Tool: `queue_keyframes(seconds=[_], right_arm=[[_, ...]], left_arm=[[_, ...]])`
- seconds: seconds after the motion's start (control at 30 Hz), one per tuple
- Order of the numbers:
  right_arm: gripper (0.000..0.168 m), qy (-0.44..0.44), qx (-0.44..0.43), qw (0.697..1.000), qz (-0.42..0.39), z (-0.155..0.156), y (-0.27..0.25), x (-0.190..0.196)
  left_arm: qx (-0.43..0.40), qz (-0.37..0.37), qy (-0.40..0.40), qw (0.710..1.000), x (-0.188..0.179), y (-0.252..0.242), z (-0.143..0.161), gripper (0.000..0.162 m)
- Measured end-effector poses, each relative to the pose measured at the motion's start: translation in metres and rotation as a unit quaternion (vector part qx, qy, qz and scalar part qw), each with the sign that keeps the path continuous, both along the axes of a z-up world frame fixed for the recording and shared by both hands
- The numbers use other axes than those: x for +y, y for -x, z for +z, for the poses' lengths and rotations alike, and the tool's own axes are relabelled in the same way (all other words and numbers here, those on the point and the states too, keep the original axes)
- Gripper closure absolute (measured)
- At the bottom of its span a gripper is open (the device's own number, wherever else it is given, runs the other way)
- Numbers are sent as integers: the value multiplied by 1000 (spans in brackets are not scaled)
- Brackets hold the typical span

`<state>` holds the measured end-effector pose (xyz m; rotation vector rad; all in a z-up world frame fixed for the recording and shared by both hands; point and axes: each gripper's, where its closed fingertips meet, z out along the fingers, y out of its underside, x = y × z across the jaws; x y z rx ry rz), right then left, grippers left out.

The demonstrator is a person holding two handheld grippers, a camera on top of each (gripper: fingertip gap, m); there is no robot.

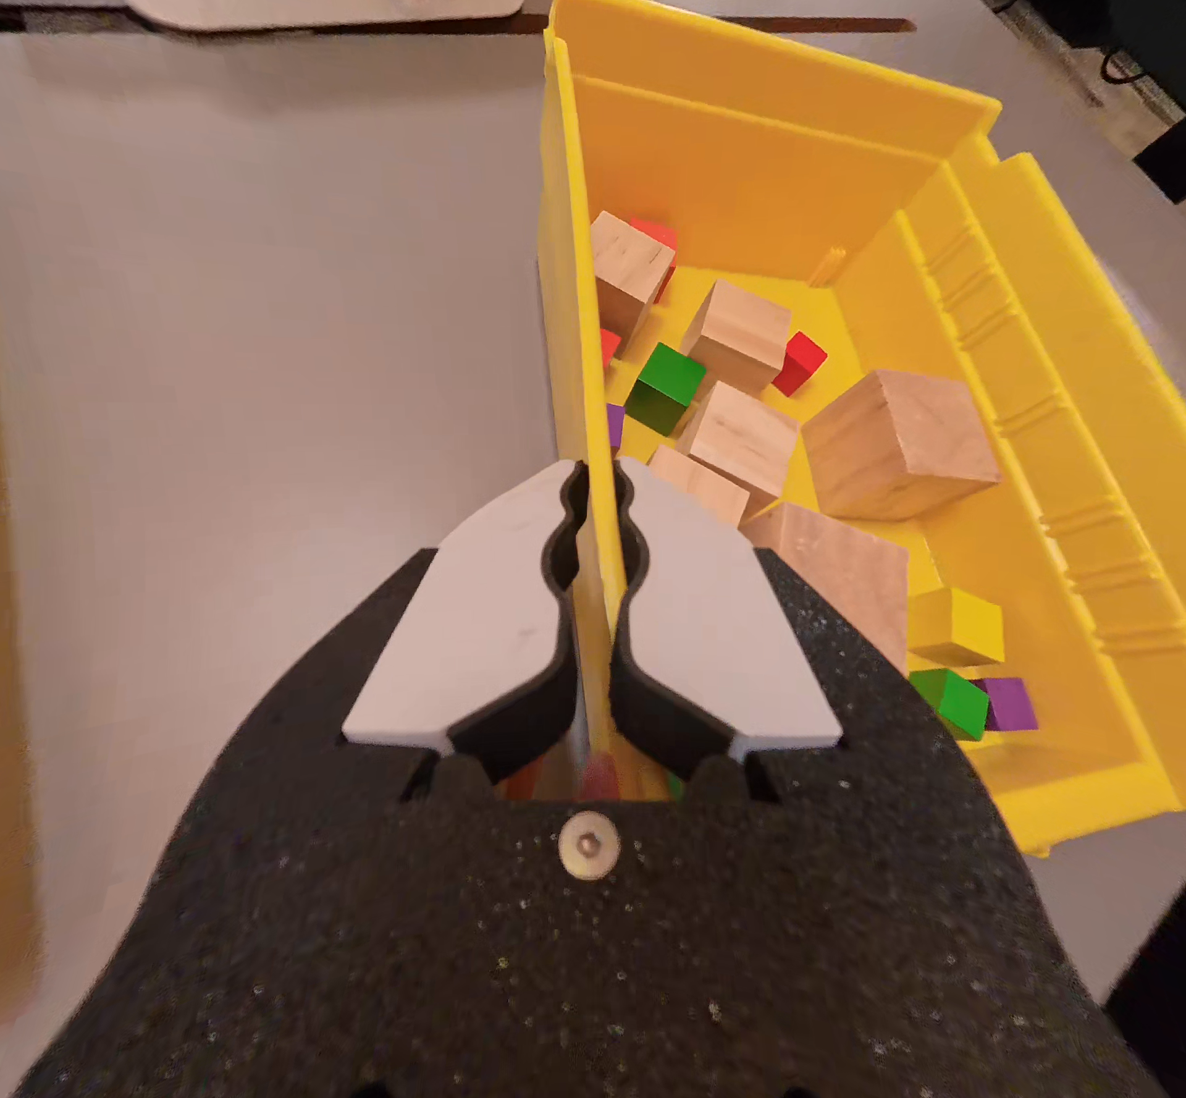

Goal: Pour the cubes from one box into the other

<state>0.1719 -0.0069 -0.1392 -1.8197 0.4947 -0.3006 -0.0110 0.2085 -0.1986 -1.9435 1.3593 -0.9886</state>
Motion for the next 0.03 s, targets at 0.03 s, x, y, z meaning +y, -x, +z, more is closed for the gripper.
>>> queue_keyframes(seconds=[0.03], right_arm=[[107, 3, -5, 1000, 12, 4, -2, 15]], left_arm=[[1, 4, 1, 1000, 2, 16, 2, 159]])
